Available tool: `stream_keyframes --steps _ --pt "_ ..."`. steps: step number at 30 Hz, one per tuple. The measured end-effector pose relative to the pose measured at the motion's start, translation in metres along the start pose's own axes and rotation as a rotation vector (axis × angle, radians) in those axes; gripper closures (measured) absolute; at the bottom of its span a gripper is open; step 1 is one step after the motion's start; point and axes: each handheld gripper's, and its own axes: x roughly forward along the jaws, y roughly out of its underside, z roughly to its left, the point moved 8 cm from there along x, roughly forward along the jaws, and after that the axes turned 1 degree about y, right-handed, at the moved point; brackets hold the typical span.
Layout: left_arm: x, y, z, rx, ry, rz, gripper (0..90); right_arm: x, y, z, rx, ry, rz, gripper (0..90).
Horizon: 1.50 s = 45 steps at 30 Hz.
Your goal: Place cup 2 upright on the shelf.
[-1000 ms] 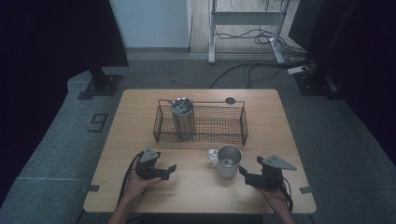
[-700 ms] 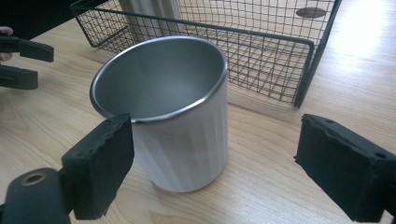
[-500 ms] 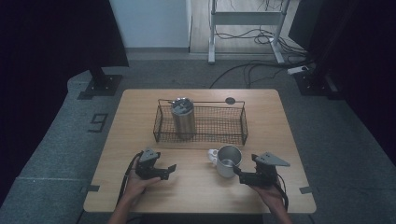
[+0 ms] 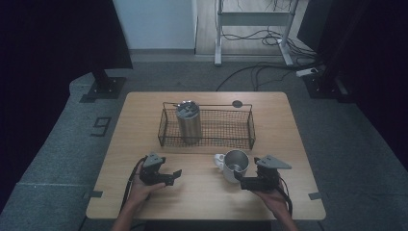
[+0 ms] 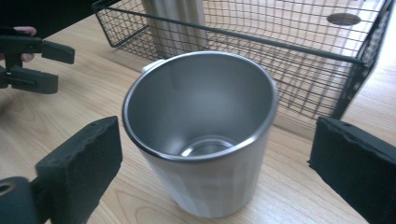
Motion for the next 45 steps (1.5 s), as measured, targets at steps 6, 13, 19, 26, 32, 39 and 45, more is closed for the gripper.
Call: stream_keyframes --steps 6,13,19,26,32,39,45 --pt "-0.001 0.0 0.0 0.003 0.002 -0.002 9.3 0.009 -0.005 0.004 -0.008 -0.009 0.008 0.0" --pt "-0.002 0.0 0.001 0.001 0.003 -0.004 9.3 0.021 -0.005 0.004 -0.009 -0.012 0.027 0.0" --pt "-0.001 -0.001 -0.001 0.006 -0.003 -0.012 10.5 0.031 -0.004 0.005 -0.012 -0.017 0.038 0.0" --pt "-0.001 0.0 -0.001 0.004 -0.003 -0.007 10.5 0.043 -0.002 0.007 -0.021 -0.02 0.058 0.0" --pt "-0.001 -0.001 -0.003 -0.004 0.011 -0.008 10.7 0.048 -0.001 0.008 -0.029 -0.004 0.064 0.6" --pt "-0.001 -0.001 -0.004 -0.003 0.012 -0.011 11.6 0.05 0.0 0.008 -0.048 0.007 0.047 4.1" --pt "-0.001 -0.001 -0.003 -0.003 0.012 -0.009 11.7 0.049 0.0 0.008 -0.067 0.017 0.035 5.1"
